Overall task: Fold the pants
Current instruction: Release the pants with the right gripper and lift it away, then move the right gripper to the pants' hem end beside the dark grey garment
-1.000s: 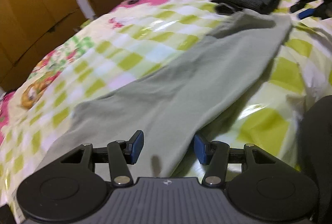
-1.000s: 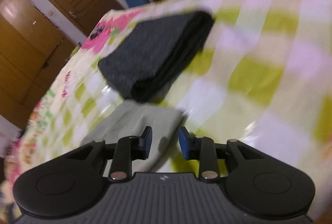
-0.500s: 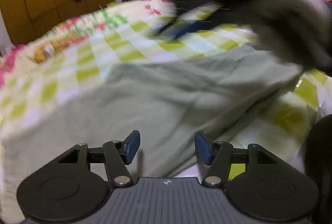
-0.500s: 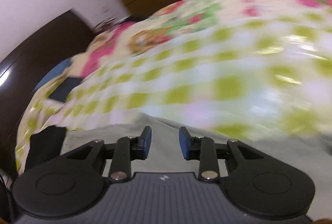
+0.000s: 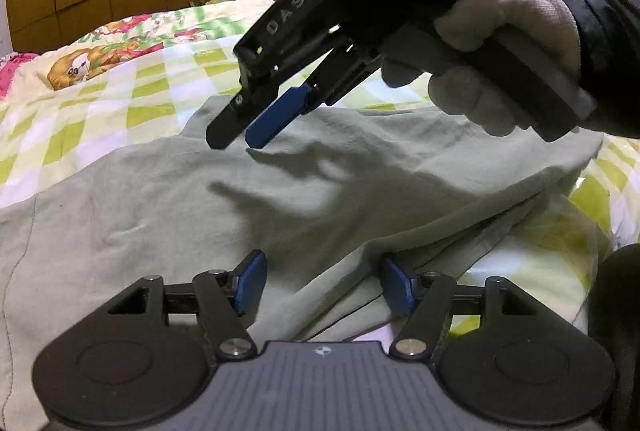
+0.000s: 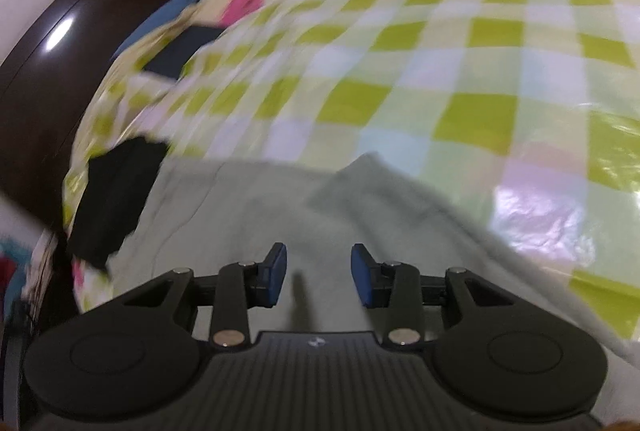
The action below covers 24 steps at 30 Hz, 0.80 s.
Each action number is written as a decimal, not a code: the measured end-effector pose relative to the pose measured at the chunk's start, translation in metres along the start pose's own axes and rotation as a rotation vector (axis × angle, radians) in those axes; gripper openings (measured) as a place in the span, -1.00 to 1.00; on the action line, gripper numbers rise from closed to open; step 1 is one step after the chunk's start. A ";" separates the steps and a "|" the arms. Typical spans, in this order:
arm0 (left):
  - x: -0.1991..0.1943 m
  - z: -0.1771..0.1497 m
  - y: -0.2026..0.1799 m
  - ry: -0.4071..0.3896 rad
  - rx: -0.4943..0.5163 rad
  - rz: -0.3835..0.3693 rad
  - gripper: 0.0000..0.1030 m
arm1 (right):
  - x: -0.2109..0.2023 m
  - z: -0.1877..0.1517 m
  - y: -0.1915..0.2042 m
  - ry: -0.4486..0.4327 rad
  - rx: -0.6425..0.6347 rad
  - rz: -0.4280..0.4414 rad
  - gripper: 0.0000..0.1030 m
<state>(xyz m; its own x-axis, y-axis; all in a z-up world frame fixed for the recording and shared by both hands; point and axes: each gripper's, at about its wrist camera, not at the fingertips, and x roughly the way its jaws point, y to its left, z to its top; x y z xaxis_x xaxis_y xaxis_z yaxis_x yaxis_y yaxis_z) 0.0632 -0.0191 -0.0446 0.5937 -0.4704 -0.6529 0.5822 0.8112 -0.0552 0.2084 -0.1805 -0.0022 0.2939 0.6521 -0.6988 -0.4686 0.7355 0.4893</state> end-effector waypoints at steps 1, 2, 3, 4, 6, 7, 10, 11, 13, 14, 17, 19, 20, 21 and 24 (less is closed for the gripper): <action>0.000 -0.001 0.000 -0.003 0.003 0.000 0.51 | 0.001 0.003 0.000 -0.006 0.000 -0.037 -0.24; -0.001 -0.001 0.001 -0.004 0.002 -0.002 0.51 | -0.003 0.006 0.000 -0.025 -0.001 -0.051 -0.24; -0.001 -0.001 0.001 -0.006 -0.005 -0.005 0.51 | -0.008 0.011 -0.001 -0.051 -0.004 -0.043 -0.24; -0.001 -0.001 0.002 -0.008 -0.011 -0.007 0.51 | -0.013 0.016 -0.002 -0.078 -0.003 -0.044 -0.25; -0.001 -0.001 0.002 -0.011 -0.015 -0.010 0.52 | -0.016 0.027 -0.008 -0.099 -0.006 -0.063 -0.15; -0.001 -0.001 0.002 -0.012 -0.015 -0.010 0.52 | -0.012 0.032 -0.012 -0.089 -0.011 -0.068 -0.14; -0.002 0.000 0.003 -0.016 -0.021 -0.011 0.52 | 0.005 0.038 -0.020 -0.031 -0.012 -0.078 -0.14; -0.001 0.000 0.004 -0.016 -0.025 -0.013 0.52 | 0.009 0.037 -0.021 -0.010 -0.013 -0.074 -0.14; -0.001 -0.001 0.006 -0.017 -0.025 -0.017 0.52 | 0.010 0.033 -0.016 0.021 -0.030 -0.056 -0.14; -0.001 -0.001 0.005 -0.018 -0.022 -0.016 0.52 | 0.009 0.031 -0.012 0.032 -0.041 -0.037 -0.14; 0.000 -0.001 0.005 -0.022 -0.015 -0.016 0.53 | 0.008 0.025 -0.003 0.067 -0.062 0.012 -0.14; 0.000 -0.001 0.005 -0.024 -0.018 -0.018 0.54 | 0.013 0.023 0.000 0.092 -0.071 0.031 -0.14; 0.000 -0.001 0.005 -0.024 -0.019 -0.018 0.54 | 0.018 0.023 0.001 0.107 -0.074 0.021 -0.14; 0.000 -0.001 0.005 -0.025 -0.019 -0.019 0.54 | 0.022 0.023 0.002 0.125 -0.083 0.013 -0.14; 0.000 -0.002 0.005 -0.027 -0.017 -0.020 0.54 | 0.027 0.023 0.002 0.113 -0.085 -0.009 -0.15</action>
<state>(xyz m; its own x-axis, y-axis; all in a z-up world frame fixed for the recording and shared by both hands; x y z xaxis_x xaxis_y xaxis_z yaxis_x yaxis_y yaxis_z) 0.0652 -0.0144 -0.0461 0.5967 -0.4954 -0.6313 0.5844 0.8074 -0.0813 0.2346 -0.1572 -0.0085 0.2049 0.6169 -0.7599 -0.5366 0.7201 0.4399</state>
